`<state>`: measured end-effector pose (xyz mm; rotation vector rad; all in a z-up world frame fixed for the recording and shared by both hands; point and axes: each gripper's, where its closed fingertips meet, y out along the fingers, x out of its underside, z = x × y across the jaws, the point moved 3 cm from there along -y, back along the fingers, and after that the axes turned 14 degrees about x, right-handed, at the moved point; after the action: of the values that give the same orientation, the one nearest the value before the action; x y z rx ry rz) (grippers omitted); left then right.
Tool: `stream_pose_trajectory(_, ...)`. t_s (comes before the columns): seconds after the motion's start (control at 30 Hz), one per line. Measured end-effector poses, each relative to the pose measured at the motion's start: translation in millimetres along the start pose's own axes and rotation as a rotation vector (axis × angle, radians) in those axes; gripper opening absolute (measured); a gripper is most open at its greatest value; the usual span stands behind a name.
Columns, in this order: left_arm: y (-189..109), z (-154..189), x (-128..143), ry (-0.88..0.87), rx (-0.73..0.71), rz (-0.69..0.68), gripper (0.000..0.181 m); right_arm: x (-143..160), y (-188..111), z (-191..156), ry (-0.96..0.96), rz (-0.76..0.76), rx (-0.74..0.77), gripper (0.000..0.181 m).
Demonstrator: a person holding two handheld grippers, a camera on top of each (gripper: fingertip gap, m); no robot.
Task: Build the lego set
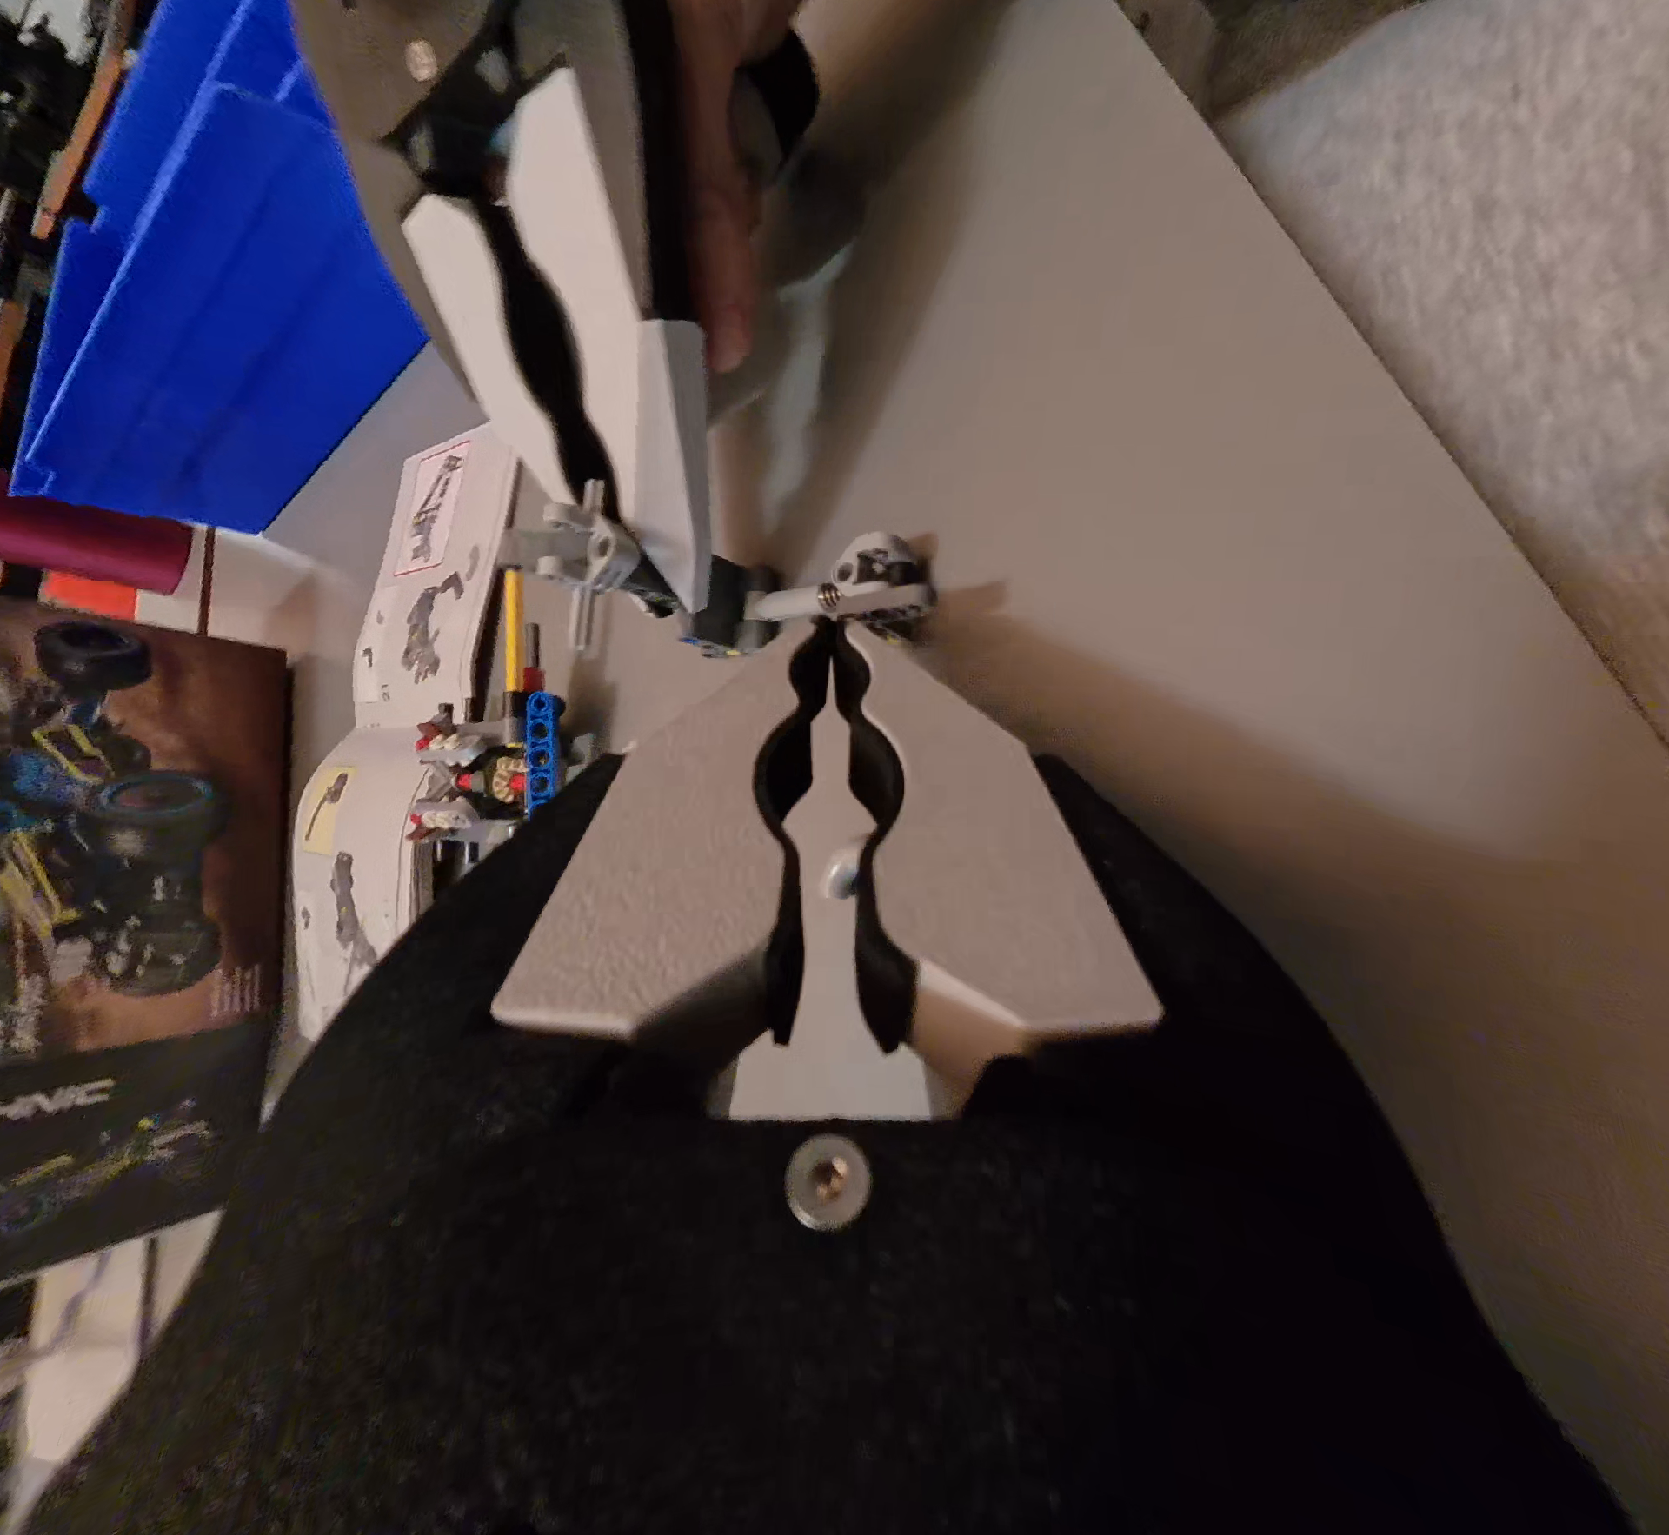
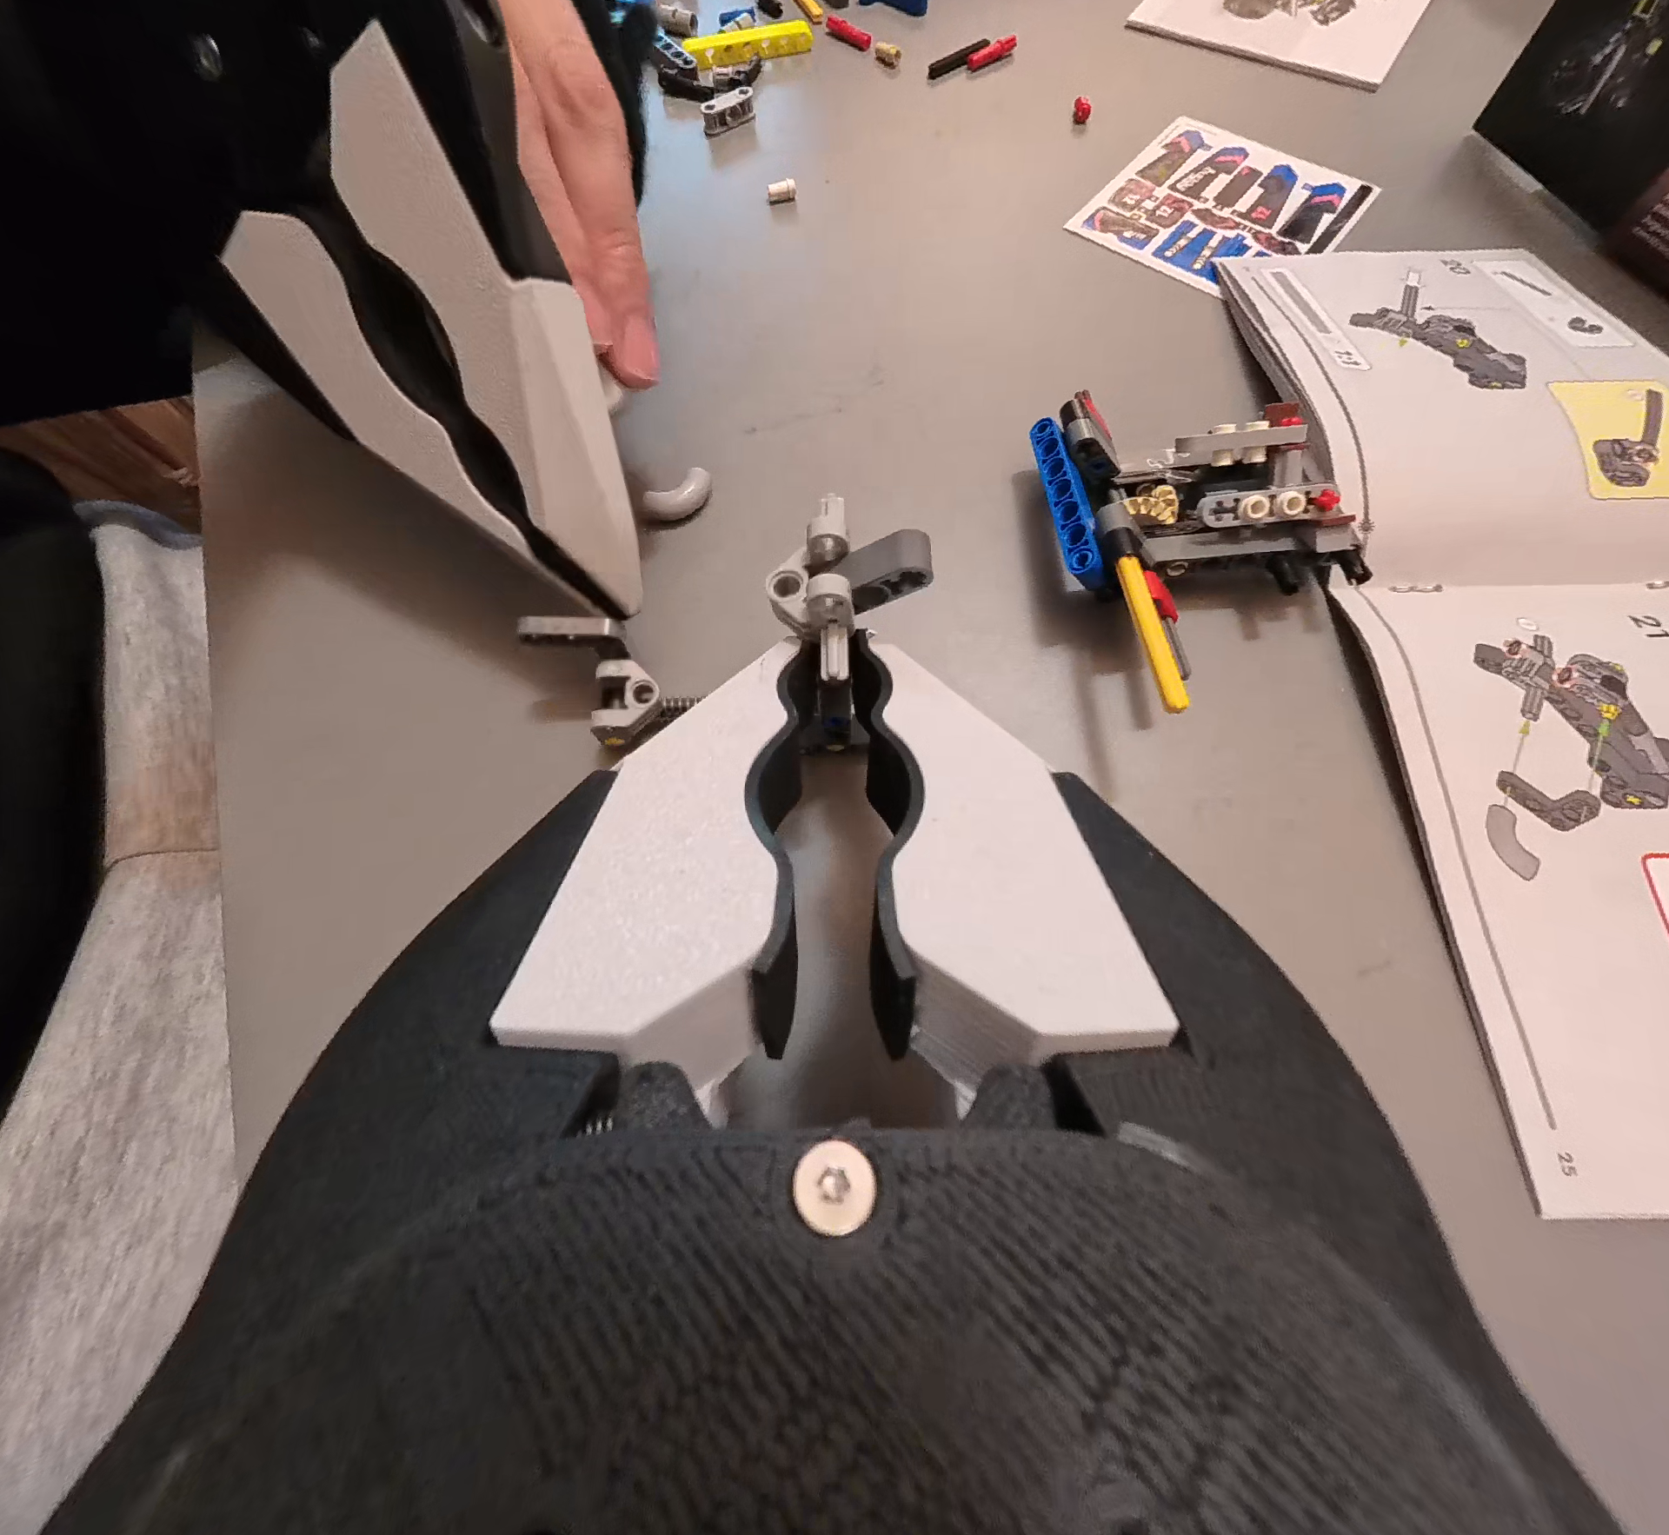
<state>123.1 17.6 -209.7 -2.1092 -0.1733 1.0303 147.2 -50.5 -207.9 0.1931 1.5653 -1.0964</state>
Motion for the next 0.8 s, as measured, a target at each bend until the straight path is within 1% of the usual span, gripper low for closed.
stream_pose_trajectory(0.07,0,0,-1,-0.037,0.013,0.031,0.0,0,0,2,0.006,-0.003,0.023,0.005)
stream_pose_trajectory(0.1,-1,-1,0,-0.028,0.008,0.028,0.001,1,0,3,0.014,-0.005,0.023,0.005)
stream_pose_trajectory(0.17,-3,3,5,-0.005,0.026,-0.007,0.029,0,0,3,0.023,-0.003,0.021,0.005)
stream_pose_trajectory(0.2,-3,7,7,-0.004,0.049,-0.027,0.038,1,0,4,0.024,-0.005,0.021,0.005)
stream_pose_trajectory(0.27,1,10,6,0.018,0.052,-0.031,0.041,1,0,3,0.02,-0.007,0.017,0.005)
stream_pose_trajectory(0.37,8,13,-1,0.055,0.05,-0.018,0.032,0,0,3,0.025,-0.008,0.015,0.005)
stream_pose_trajectory(0.43,11,10,-2,0.066,0.026,-0.024,0.02,0,0,3,0.028,-0.008,0.017,0.005)
stream_pose_trajectory(0.5,10,7,-4,0.048,0.007,0.002,0.015,1,0,3,0.019,-0.006,0.021,0.005)
stream_pose_trajectory(0.63,1,-6,-9,-0.044,-0.044,0.107,0.01,1,-2,0,-0.039,0.01,0.009,0.005)
stream_pose_trajectory(0.73,-1,-11,-10,-0.136,-0.036,0.178,0.009,0,-3,-5,-0.18,0.062,0.026,0.005)
stream_pose_trajectory(0.8,-4,-17,-12,-0.217,-0.032,0.236,0.009,-1,-4,-8,-0.227,0.081,0.025,0.005)
